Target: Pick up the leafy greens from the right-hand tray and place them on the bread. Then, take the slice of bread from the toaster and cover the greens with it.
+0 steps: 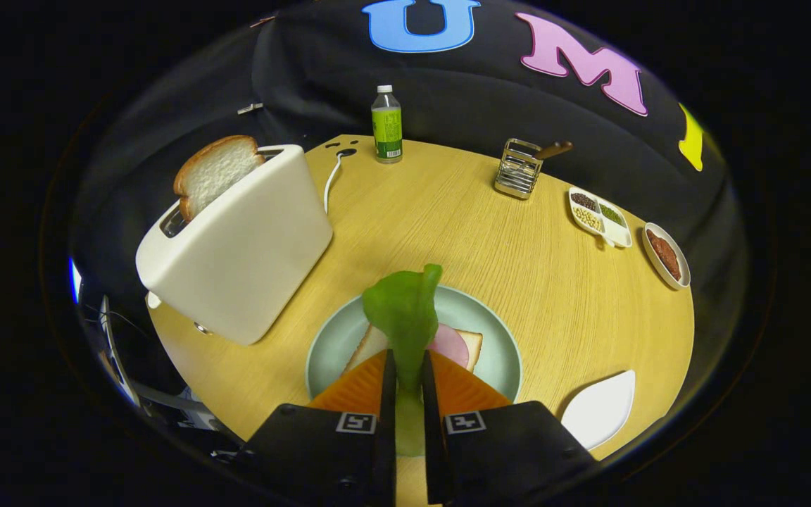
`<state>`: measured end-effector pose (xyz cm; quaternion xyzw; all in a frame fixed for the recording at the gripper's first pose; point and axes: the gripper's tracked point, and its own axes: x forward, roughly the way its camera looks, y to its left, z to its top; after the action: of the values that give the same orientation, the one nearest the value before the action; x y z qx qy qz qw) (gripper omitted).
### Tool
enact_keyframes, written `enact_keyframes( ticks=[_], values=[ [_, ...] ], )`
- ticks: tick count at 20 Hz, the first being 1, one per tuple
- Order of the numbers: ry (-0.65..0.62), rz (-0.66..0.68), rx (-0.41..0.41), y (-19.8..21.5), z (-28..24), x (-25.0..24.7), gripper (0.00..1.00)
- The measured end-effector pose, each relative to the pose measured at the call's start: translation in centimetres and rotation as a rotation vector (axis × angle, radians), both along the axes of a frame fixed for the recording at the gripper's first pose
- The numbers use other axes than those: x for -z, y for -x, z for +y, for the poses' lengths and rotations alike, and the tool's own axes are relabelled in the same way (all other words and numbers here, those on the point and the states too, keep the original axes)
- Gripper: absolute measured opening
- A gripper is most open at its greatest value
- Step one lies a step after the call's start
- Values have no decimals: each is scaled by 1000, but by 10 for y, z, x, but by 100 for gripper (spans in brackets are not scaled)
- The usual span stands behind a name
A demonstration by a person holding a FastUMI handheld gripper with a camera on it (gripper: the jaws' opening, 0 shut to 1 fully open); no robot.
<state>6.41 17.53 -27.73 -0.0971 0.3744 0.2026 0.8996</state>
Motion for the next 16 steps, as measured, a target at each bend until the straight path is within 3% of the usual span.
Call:
enact_keyframes(
  ticks=[4,8,16],
  values=[
    [16,-8,5,-4,-1,3,39],
    [26,-26,-14,-4,2,2,99],
    [-79,-212,-120,-3,55,-84,99]
  ],
)
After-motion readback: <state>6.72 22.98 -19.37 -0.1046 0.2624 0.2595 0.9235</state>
